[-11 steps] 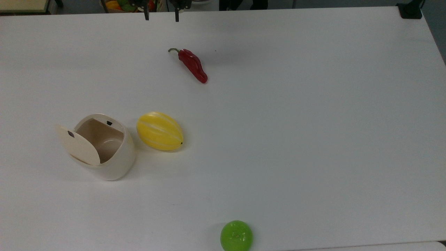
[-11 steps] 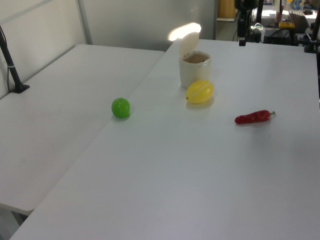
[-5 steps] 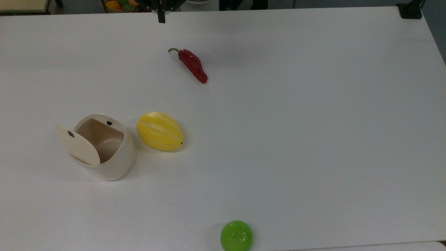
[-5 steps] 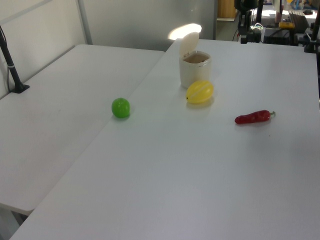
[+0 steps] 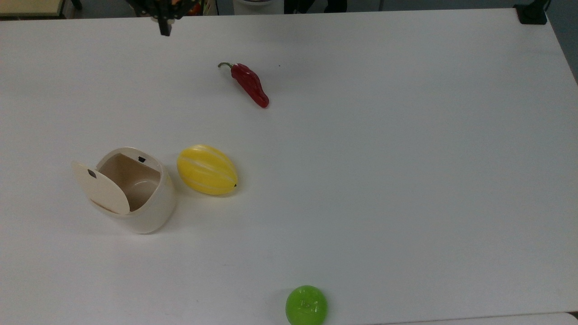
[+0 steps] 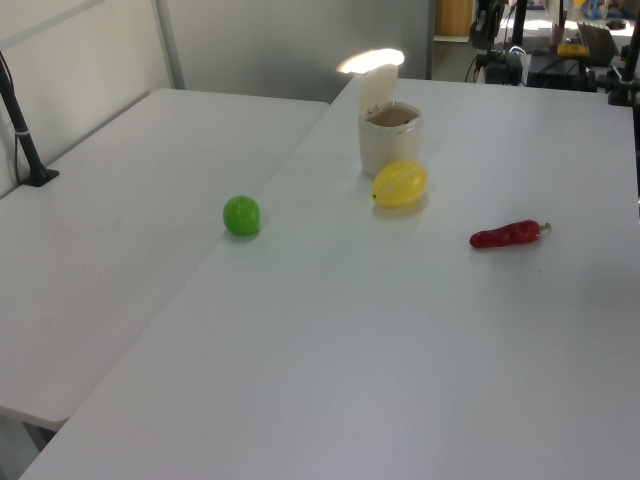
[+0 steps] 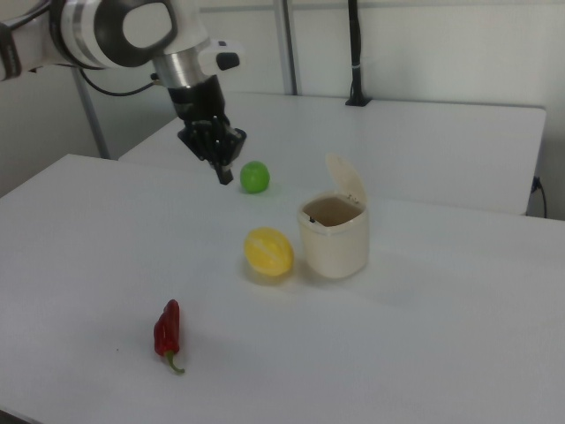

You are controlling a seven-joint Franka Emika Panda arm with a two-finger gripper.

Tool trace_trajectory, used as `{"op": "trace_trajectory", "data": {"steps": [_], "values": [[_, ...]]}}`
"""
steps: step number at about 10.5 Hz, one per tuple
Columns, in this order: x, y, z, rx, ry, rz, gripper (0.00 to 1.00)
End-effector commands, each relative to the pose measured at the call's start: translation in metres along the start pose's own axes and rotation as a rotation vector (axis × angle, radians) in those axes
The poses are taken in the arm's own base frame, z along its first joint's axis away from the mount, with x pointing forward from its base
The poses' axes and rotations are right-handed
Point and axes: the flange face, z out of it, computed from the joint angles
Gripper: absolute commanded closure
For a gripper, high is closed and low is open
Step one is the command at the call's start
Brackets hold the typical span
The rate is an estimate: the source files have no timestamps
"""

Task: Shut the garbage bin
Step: 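Move the gripper over to the open lid of the cream bin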

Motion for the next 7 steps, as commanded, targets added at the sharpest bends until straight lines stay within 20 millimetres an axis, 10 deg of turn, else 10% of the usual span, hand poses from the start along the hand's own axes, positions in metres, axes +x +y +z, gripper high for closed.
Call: {"op": "trace_trajectory", "data": {"steps": [1, 7], "values": [[0.025, 0.029, 0.011, 0.012, 0.122, 0.169, 1.00], [0.084, 0.085, 0.042, 0.040, 0.483, 0.482, 1.00]]}}
